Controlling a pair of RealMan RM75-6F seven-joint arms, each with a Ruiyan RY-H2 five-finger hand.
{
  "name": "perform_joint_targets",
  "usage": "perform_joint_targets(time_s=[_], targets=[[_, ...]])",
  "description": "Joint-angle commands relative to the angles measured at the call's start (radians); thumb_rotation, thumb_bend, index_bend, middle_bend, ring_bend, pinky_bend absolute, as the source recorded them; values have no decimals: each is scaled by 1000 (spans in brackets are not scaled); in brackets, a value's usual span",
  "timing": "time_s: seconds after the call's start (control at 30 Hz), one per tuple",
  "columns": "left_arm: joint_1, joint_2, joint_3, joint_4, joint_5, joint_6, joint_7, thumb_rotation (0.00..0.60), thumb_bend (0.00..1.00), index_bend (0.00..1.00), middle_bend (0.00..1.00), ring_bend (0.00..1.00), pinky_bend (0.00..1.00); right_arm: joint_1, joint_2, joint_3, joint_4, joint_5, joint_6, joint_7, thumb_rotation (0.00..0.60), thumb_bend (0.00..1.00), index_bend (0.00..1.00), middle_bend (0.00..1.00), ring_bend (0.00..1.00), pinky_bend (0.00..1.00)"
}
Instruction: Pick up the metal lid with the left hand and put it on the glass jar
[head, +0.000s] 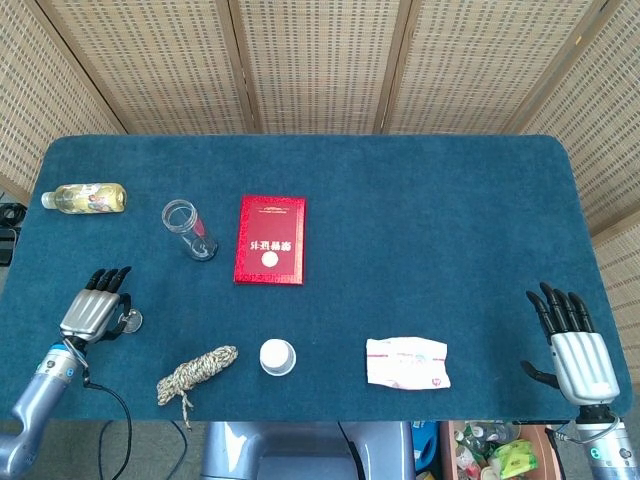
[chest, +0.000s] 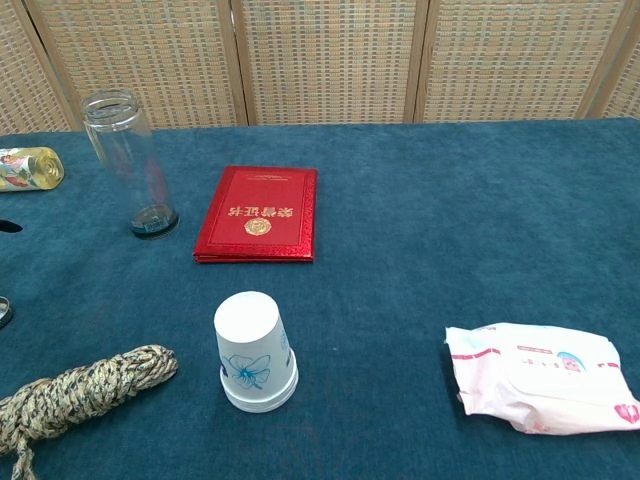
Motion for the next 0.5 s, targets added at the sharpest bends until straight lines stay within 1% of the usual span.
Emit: perform_joint_targets(time_s=[0.03, 0.5], targets=[[0, -1, 1, 0, 0, 0, 1, 600, 383, 555, 0, 0, 0, 0, 0, 0, 0, 0, 0, 1, 600, 0, 67, 0, 0, 0], [-2, -8, 2, 3, -4, 0, 11, 600, 411, 570, 0, 0, 0, 0, 0, -1, -1, -3, 0, 6, 600, 0, 67, 0, 0, 0]])
